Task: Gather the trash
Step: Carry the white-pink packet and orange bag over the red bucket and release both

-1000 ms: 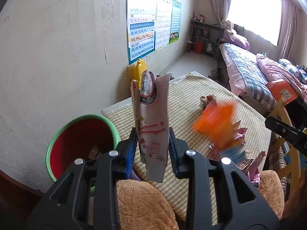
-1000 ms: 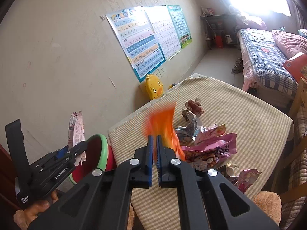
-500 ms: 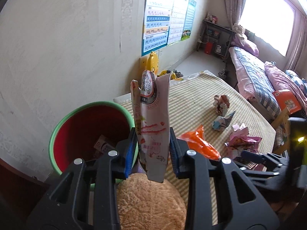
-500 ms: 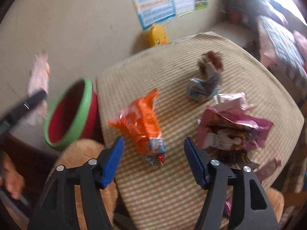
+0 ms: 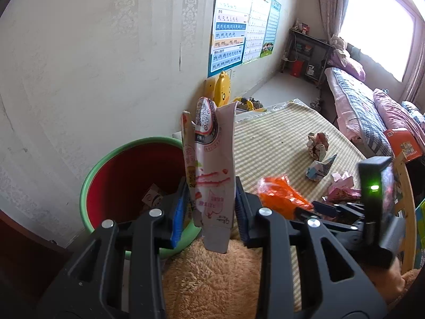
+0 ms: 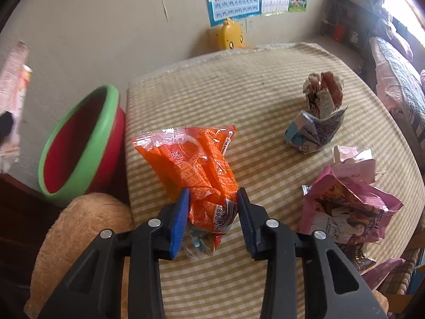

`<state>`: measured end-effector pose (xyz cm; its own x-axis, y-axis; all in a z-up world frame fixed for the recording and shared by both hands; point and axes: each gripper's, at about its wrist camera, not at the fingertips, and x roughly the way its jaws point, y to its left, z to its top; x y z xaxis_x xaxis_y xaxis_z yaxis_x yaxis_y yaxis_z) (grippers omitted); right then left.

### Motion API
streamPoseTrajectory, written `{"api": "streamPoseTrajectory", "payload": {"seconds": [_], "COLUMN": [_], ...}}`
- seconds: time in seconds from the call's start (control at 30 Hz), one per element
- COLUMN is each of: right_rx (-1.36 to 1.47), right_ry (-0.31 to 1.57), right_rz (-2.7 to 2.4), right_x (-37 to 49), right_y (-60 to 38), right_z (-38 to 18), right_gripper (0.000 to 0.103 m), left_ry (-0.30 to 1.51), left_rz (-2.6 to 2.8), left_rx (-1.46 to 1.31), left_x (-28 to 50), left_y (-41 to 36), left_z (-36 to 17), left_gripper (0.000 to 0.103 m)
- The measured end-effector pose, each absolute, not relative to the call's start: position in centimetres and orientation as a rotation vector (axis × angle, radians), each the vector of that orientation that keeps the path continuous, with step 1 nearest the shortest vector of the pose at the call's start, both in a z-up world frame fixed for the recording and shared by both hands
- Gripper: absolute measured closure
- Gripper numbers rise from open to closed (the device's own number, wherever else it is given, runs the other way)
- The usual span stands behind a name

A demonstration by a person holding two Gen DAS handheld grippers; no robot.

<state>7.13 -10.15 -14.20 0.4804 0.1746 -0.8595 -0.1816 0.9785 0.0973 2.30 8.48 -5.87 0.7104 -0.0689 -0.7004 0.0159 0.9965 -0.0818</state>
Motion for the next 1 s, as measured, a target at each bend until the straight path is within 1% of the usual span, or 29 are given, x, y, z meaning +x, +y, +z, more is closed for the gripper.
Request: {"api": "streamPoseTrajectory", "payload": {"seconds": [0.27, 0.47, 0.67, 1.0], "right_rx": [0.139, 0.188, 0.186, 0.159], "right_ry": [0.902, 0.823, 0.796, 0.804], "right_rz": [0.224, 0.245, 0.287, 0.346], "right_x": [5.7, 5.4, 5.2, 6.0], "right_y": [-11.1, -10.5, -8.8, -5.4], "right_z": [-7.8, -4.5, -3.2, -3.5], "right_gripper": [0.068, 0.068, 0.068, 0.068], "left_ry": [0.776, 0.773, 0.776, 0.791], "left_rz": [-0.022, 0.012, 0.041, 0.076], "left_rx": [-0.072, -0.068, -0.084, -0.108], "left_x": [2.7, 2.8, 3.0, 3.2], "left_y": [9.3, 10.6, 12.1, 14.0], "left_z": [-6.1, -6.2, -6.4, -7.0], "left_gripper": [0.072, 0.072, 0.072, 0.072]}}
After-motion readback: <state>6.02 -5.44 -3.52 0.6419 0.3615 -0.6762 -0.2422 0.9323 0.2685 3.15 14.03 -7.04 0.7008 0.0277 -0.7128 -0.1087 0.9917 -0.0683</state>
